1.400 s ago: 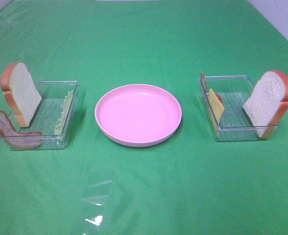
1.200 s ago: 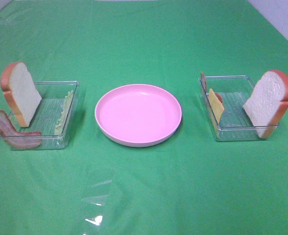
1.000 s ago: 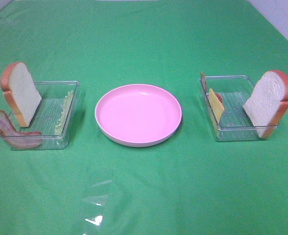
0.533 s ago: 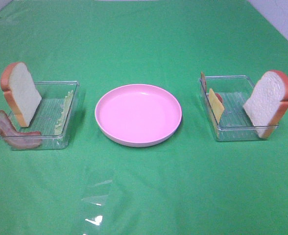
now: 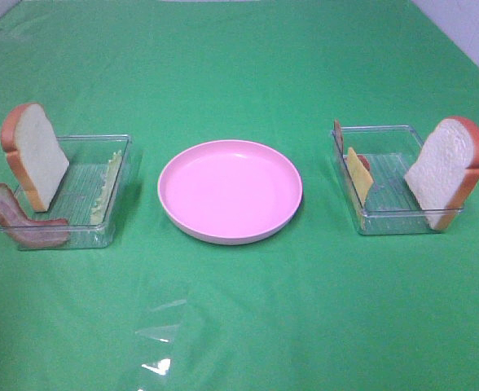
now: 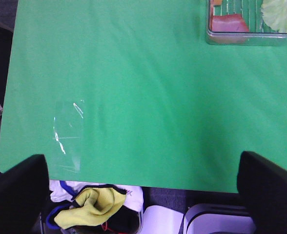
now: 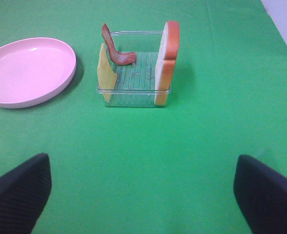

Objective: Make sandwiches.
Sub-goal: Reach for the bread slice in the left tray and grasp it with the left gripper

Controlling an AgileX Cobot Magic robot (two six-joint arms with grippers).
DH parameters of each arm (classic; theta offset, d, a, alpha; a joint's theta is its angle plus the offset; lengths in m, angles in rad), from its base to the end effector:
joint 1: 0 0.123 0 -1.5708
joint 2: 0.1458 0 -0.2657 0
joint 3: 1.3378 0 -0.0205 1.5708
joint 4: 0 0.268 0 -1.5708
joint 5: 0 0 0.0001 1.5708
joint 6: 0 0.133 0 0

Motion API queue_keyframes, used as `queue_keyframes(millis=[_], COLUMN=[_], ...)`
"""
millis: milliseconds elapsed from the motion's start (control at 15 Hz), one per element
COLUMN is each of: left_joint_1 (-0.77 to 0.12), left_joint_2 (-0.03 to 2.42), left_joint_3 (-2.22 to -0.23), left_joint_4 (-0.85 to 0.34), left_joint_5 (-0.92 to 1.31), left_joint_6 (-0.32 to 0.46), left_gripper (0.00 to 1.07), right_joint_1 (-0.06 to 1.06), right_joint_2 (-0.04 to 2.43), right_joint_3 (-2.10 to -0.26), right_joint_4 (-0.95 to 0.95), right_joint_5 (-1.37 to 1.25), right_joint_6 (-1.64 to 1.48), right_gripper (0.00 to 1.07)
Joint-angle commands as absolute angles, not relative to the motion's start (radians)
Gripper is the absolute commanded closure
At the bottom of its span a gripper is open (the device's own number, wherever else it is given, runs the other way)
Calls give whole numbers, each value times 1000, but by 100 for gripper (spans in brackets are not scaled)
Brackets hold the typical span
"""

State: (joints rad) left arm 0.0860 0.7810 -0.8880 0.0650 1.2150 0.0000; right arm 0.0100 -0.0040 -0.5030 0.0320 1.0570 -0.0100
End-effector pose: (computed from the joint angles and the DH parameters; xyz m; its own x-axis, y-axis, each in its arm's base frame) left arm 0.1675 0.0226 0.2941 -0.8515 -0.0507 -0.5220 -0.0982 0.9931 0.0637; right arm 0.0664 0.0044 0.2682 -0.4464 0.0013 -0.8948 -0.0324 0.9993 0.0176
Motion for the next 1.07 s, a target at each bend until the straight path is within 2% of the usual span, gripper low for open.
queue_keyframes(millis=[67,267,533,600,733,867,1067], left_joint_1=[90,76,-24,-64,-74,-74,-95], left_joint_2=[1017,1267,1508,1626,1739,1785,1977], left_joint_3=[-1011,-1158,-1337,-1439,-1530,-1562,-1702], left_joint_4=[59,-5,35,60,98,101,97], left_joint_5=[1283,1277,1263,1248,1212,1189,1161], left_joint_6=[38,38,-31,-69,-114,-116,-94], left_gripper=[9,9,9,9,9,9,9], right_joint_1=[9,9,9,9,9,9,9], right_joint_2=[-26,-26,-26,-26,-26,-26,-26], right_joint_3=[-500,-500,-500,-500,-500,-500,-500], right_joint_4=[35,35,35,35,35,35,35], right_joint_5=[1052,1052,1052,1052,1052,1052,1052], right_joint_6=[-5,-5,-5,-5,-5,-5,-5], right_gripper=[9,9,9,9,9,9,9])
